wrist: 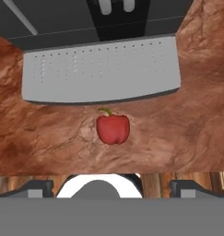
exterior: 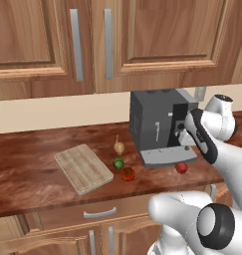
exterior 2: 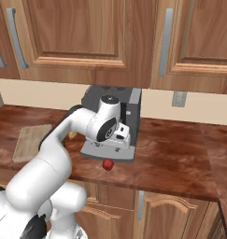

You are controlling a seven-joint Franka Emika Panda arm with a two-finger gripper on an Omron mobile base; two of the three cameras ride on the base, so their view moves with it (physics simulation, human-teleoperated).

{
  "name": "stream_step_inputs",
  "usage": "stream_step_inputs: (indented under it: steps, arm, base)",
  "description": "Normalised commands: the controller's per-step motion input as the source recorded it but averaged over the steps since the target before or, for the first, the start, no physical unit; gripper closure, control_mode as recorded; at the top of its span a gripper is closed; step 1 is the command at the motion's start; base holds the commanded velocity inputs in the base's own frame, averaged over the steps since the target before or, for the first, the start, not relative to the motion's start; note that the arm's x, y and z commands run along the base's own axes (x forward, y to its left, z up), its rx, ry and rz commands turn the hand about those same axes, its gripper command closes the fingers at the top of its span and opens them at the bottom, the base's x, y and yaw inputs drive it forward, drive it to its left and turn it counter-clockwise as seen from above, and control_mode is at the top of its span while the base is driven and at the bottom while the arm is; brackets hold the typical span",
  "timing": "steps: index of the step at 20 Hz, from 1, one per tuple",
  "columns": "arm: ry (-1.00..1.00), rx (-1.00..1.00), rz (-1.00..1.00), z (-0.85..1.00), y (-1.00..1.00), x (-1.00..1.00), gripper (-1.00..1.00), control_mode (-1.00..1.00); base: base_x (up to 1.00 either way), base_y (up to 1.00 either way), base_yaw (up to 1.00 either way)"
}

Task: Place the avocado, onion, tomato, and bell pepper on the cutting board.

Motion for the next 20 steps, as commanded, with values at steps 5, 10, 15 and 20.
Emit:
stream_step_inputs:
  steps: [5,10,15,20]
  arm:
    - [0.0,0.0,0.0,-0.2,0.04,0.04,-1.0,-1.0]
    - [0.0,0.0,0.0,-0.02,0.09,0.14,-1.0,-1.0]
    - [0.0,0.0,0.0,-0.14,0.03,0.18,-1.0,-1.0]
    - [0.0,0.0,0.0,-0.25,0.0,0.15,-1.0,-1.0]
  base:
    - [0.0,0.0,0.0]
    - [0.0,0.0,0.0]
    - [0.0,0.0,0.0]
    - [0.0,0.0,0.0]
